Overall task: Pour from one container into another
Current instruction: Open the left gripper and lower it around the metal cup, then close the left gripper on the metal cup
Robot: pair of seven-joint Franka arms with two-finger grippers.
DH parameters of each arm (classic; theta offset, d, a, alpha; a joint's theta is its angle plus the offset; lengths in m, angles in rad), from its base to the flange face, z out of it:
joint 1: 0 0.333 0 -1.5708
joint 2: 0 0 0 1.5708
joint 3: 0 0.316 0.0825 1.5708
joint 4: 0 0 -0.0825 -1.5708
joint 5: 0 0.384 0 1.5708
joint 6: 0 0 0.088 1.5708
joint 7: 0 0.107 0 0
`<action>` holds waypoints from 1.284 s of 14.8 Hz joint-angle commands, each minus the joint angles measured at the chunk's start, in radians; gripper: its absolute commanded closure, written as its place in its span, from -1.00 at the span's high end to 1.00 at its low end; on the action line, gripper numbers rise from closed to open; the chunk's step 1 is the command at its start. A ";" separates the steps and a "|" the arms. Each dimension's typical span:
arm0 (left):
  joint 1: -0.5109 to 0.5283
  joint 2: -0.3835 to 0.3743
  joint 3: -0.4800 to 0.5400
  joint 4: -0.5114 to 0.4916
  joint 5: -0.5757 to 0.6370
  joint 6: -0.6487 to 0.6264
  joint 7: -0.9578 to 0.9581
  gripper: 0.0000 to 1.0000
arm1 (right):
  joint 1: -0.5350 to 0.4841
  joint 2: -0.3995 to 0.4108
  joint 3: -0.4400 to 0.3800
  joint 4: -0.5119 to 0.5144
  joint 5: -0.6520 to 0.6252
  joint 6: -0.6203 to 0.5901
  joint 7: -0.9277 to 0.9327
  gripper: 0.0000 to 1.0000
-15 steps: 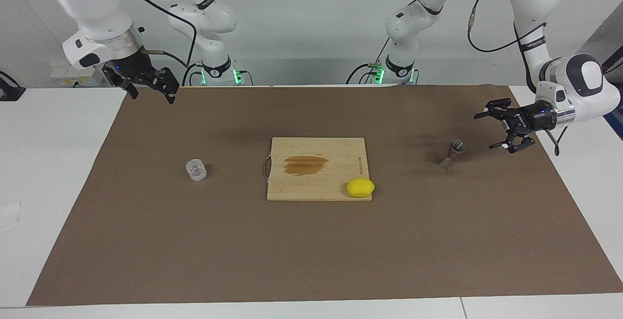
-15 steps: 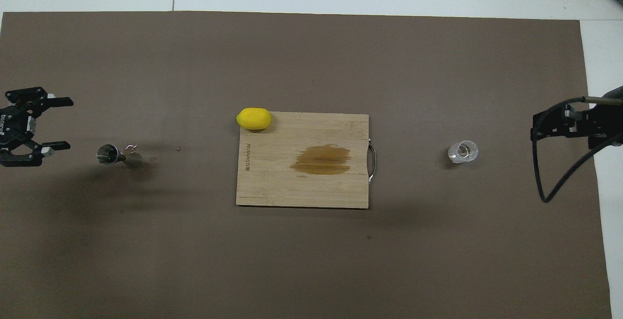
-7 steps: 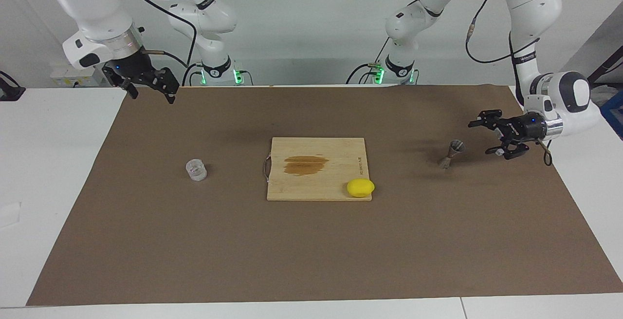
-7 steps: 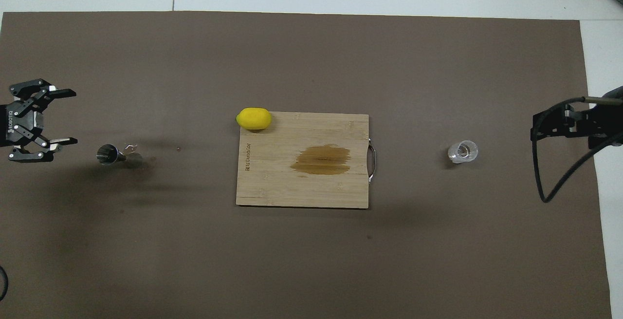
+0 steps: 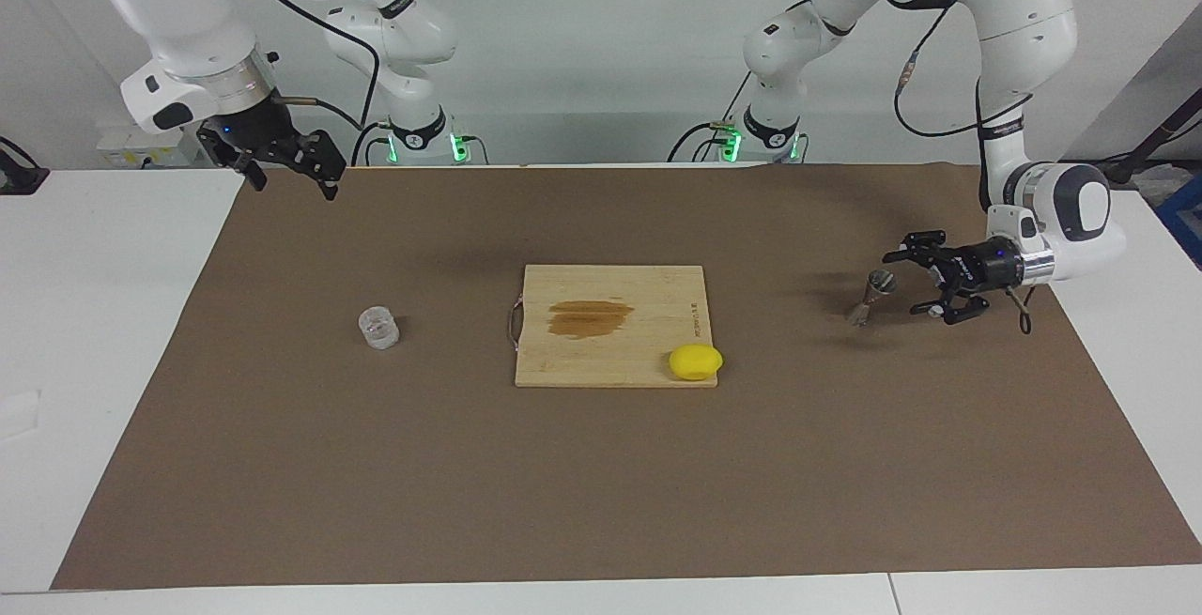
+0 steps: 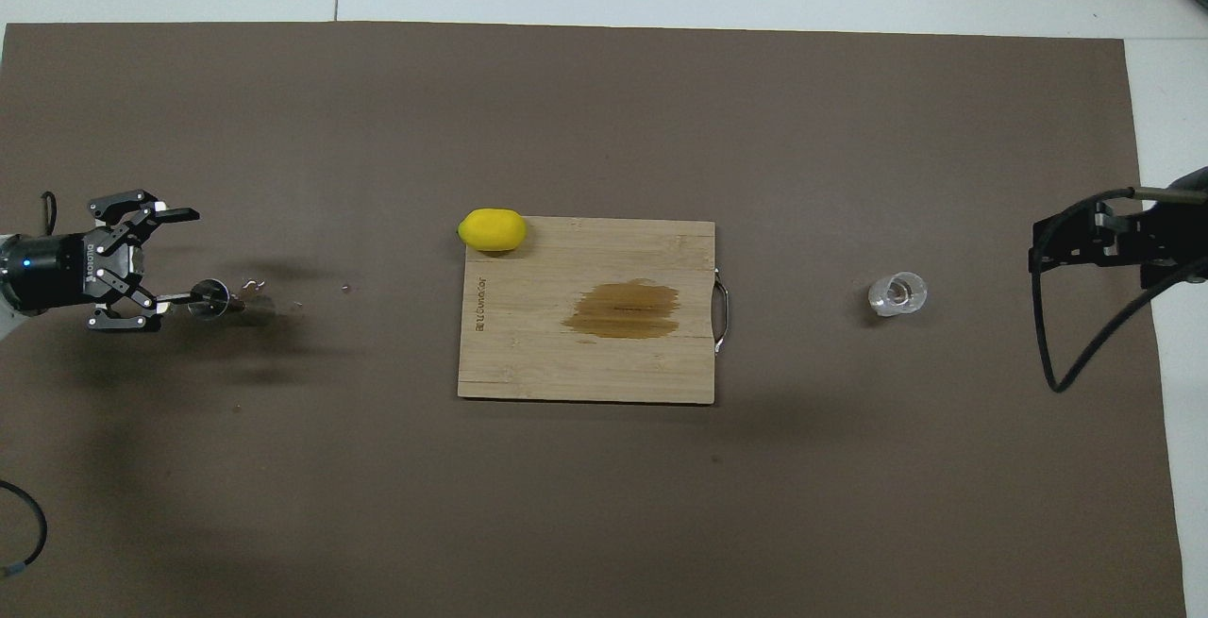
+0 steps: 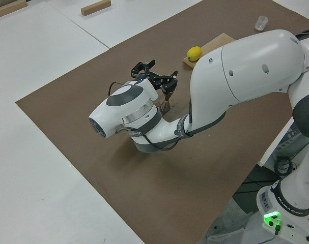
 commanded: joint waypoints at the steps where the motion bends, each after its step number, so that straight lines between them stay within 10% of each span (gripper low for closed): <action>1: -0.009 0.008 0.007 -0.014 0.029 0.027 0.088 1.00 | -0.011 -0.002 0.004 0.004 0.011 -0.006 -0.024 1.00; 19: 0.027 0.053 0.005 -0.022 0.081 0.027 0.144 1.00 | -0.011 -0.002 0.004 0.004 0.009 -0.006 -0.024 1.00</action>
